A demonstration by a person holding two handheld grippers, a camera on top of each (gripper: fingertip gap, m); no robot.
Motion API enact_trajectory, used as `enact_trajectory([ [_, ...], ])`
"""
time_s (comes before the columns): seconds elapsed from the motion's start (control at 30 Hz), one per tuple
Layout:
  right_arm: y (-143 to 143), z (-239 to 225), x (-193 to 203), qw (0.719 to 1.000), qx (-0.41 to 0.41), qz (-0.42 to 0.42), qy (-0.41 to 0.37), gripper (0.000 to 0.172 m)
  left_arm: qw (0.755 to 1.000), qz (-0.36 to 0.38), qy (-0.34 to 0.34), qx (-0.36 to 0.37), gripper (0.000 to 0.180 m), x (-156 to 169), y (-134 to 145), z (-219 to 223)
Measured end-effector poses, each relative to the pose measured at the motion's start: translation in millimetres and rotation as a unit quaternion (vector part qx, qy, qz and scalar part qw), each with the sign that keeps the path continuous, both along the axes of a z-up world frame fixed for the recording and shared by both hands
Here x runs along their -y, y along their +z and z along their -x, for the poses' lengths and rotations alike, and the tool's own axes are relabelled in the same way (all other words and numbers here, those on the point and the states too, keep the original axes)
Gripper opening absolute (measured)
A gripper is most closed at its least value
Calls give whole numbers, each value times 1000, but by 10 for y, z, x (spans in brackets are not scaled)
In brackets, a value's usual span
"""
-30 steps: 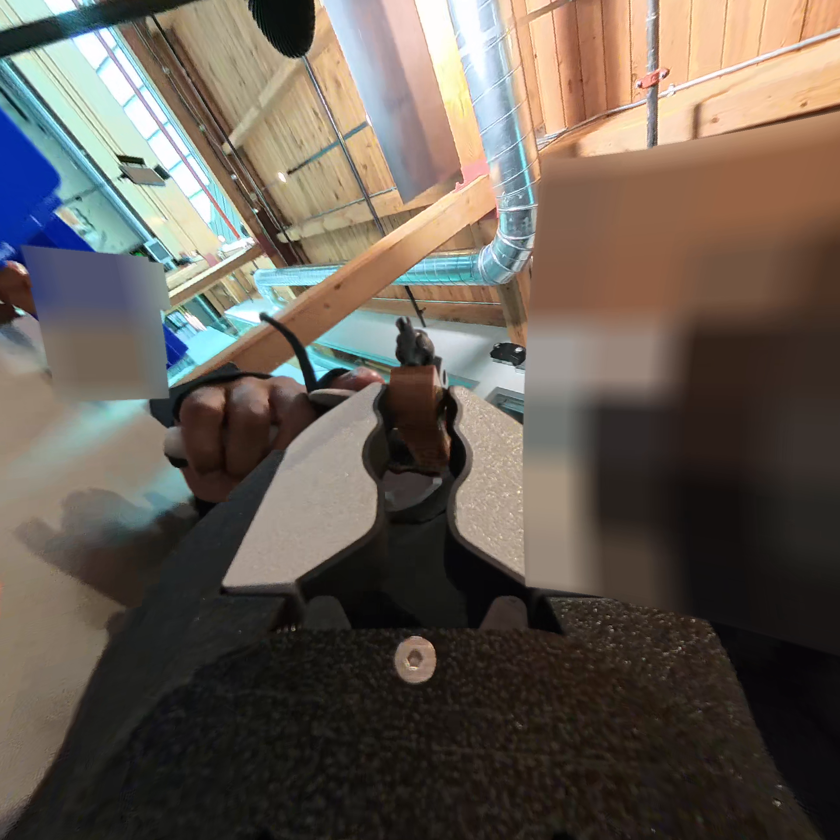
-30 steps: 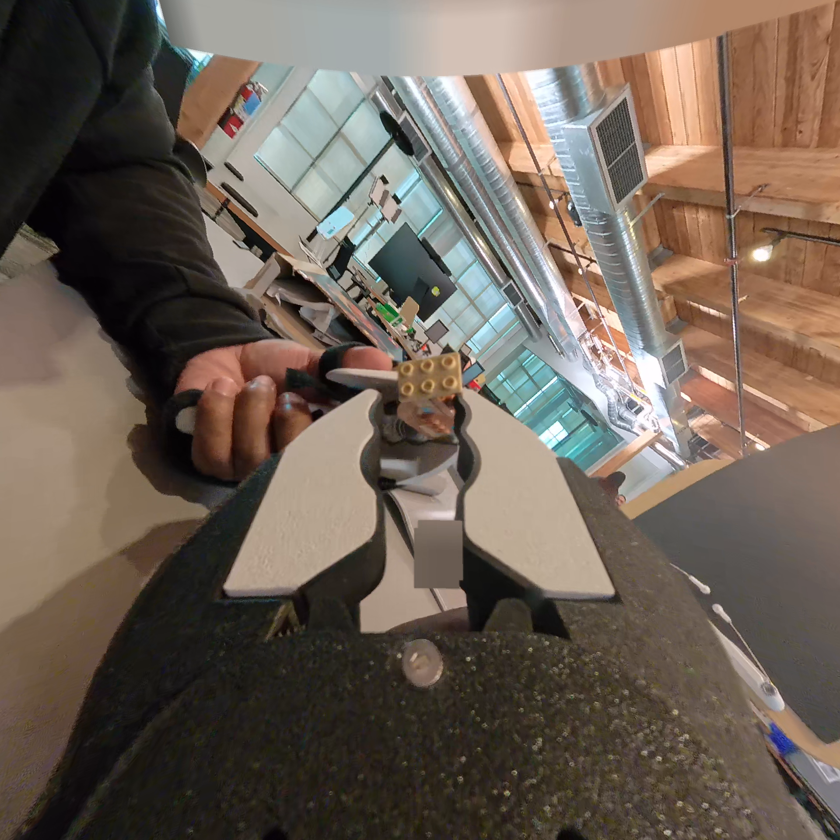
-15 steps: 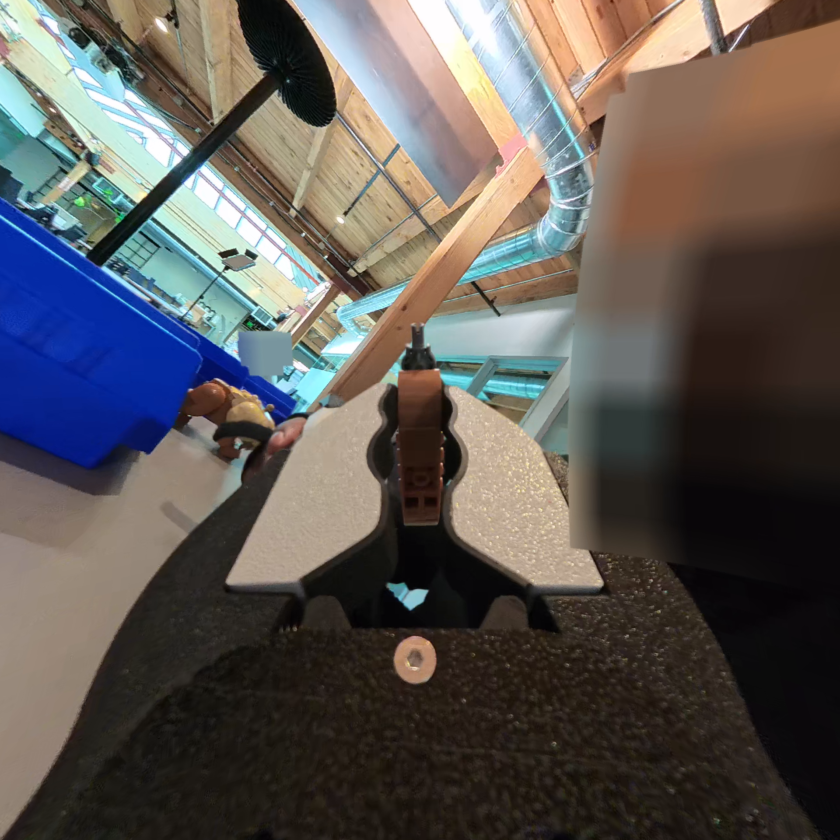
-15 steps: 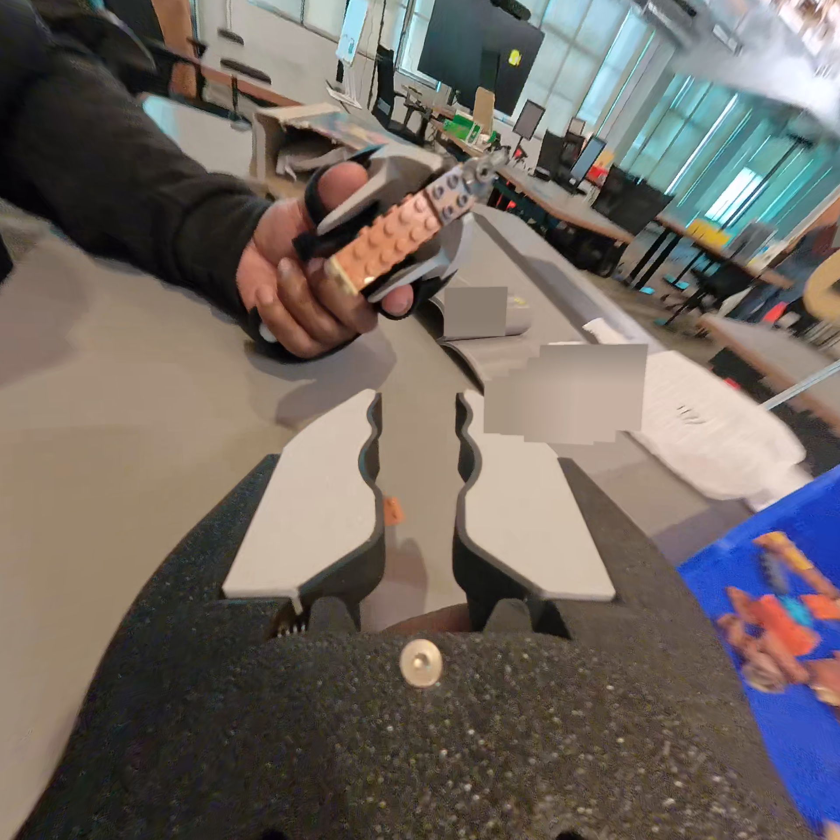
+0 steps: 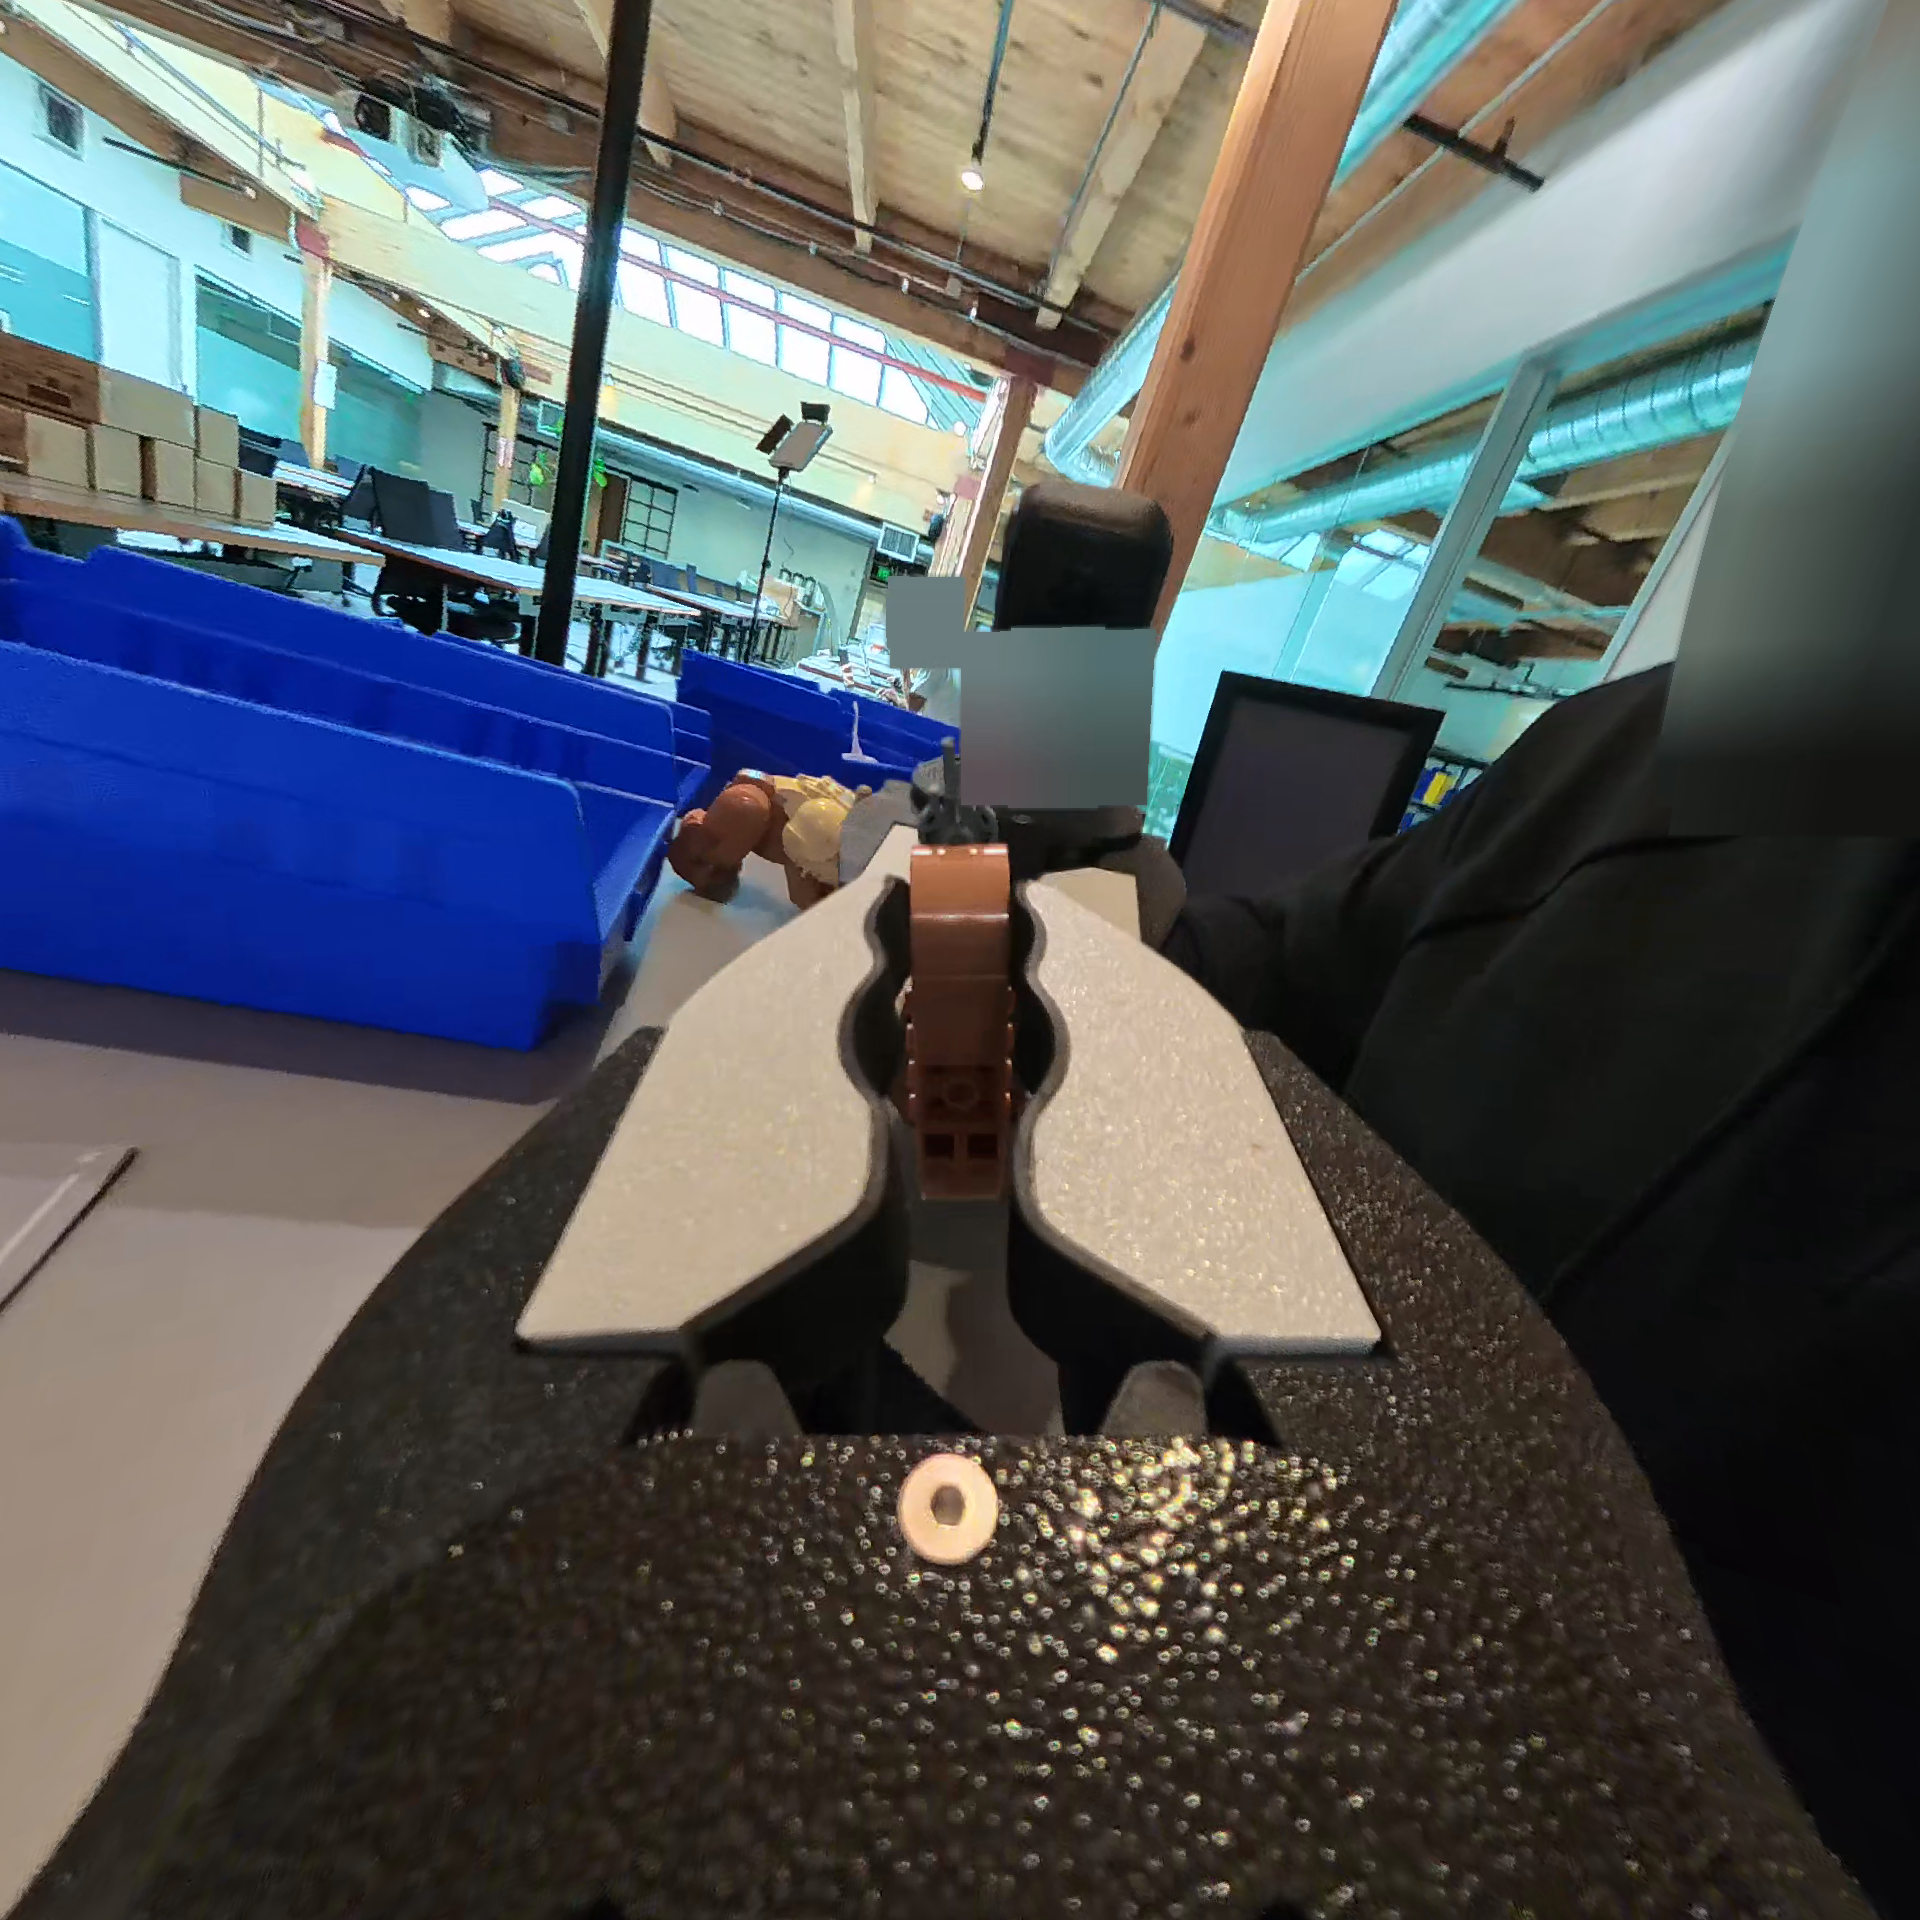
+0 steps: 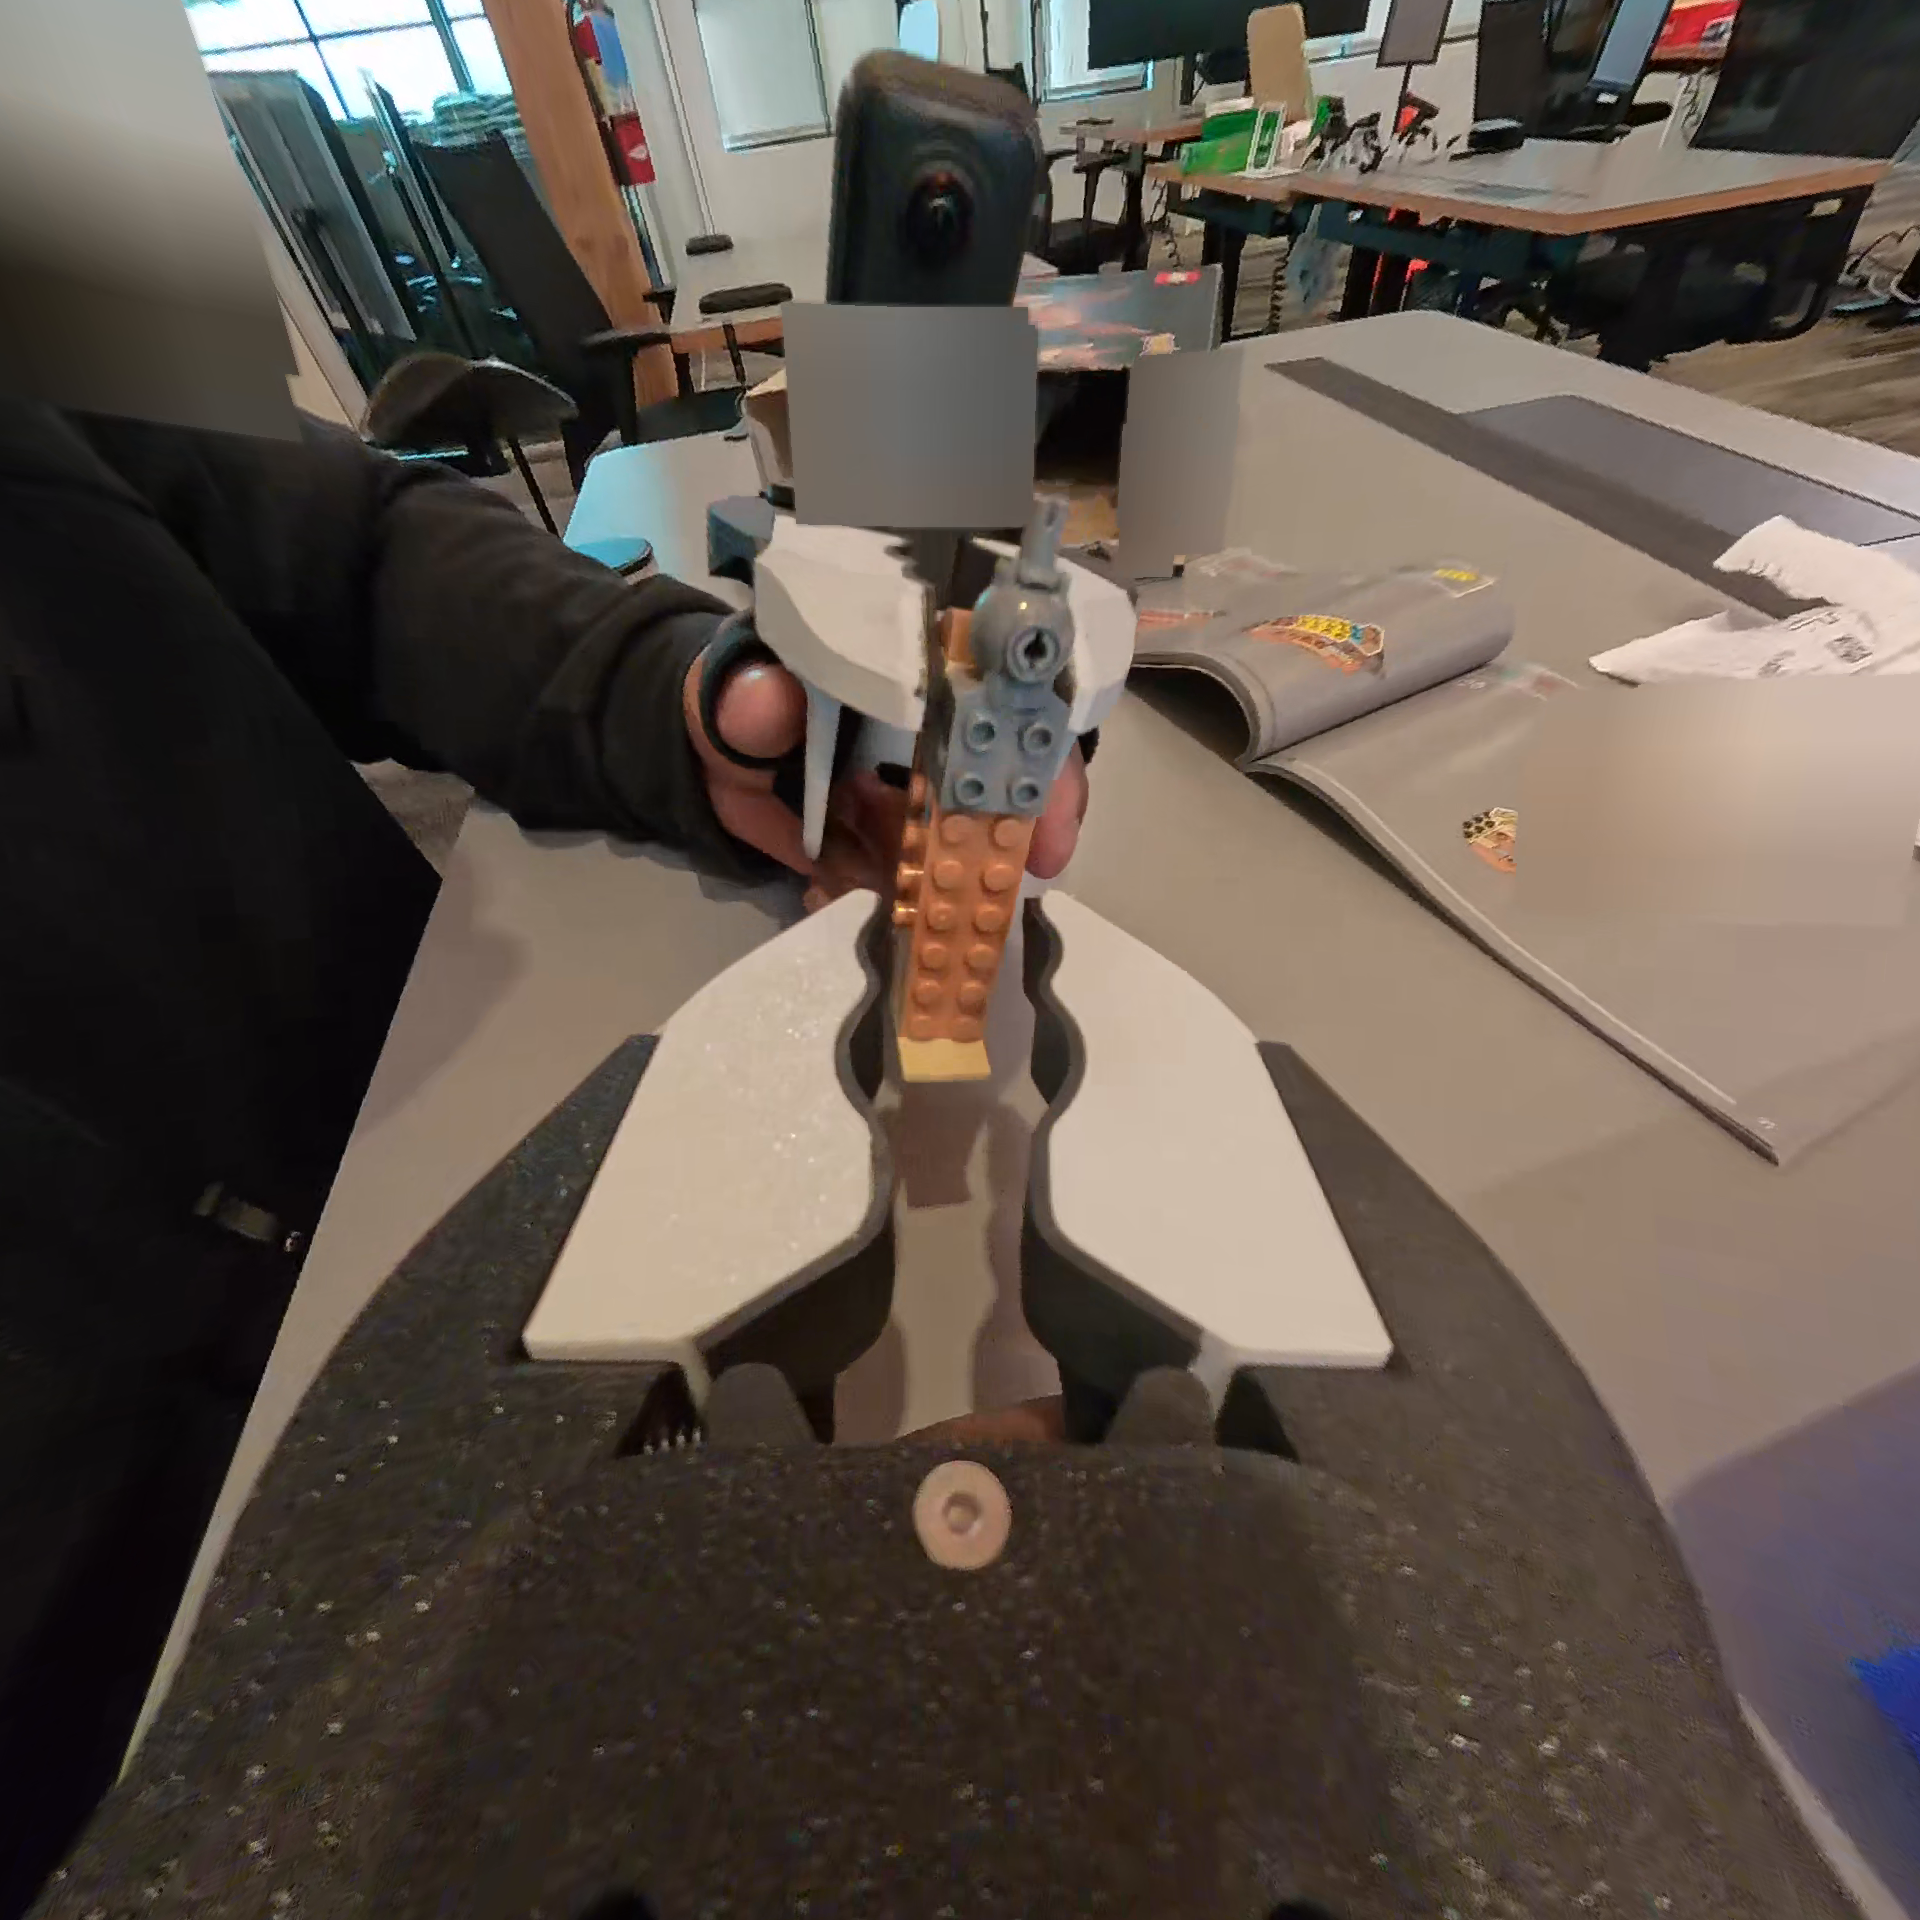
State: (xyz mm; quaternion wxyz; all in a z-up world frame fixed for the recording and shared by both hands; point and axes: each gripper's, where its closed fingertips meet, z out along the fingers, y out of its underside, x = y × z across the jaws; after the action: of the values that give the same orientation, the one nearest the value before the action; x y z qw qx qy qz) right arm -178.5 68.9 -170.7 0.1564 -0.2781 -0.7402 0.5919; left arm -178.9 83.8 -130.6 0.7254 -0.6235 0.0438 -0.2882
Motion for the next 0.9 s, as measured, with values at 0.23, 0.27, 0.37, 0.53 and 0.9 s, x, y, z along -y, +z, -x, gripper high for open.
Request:
enact_trajectory([
  [0.23, 2, -7, -16, 1000, -25, -8, 2, 20, 1000, -1, 1, -10, 18, 0, -6, -28],
  [0.27, 15, -6, -26, 1000, -29, -7, 0, 20, 1000, -1, 0, -5, 18, 2, -3, -25],
  [0.37, 100, 9, -70, 999, -41, 8, -11, 19, 1000, 16, -4, -6, 32, -29, -46, -37],
  [0.53, 100, 57, -159, 999, -31, -10, -35, 20, 1000, 29, 1, -13, 35, -60, -83, -53],
  [0.9, 165, 67, -100, 993, -73, -75, -45, 37, 987, -19, -35, 156, 19, 37, 114, 131],
])
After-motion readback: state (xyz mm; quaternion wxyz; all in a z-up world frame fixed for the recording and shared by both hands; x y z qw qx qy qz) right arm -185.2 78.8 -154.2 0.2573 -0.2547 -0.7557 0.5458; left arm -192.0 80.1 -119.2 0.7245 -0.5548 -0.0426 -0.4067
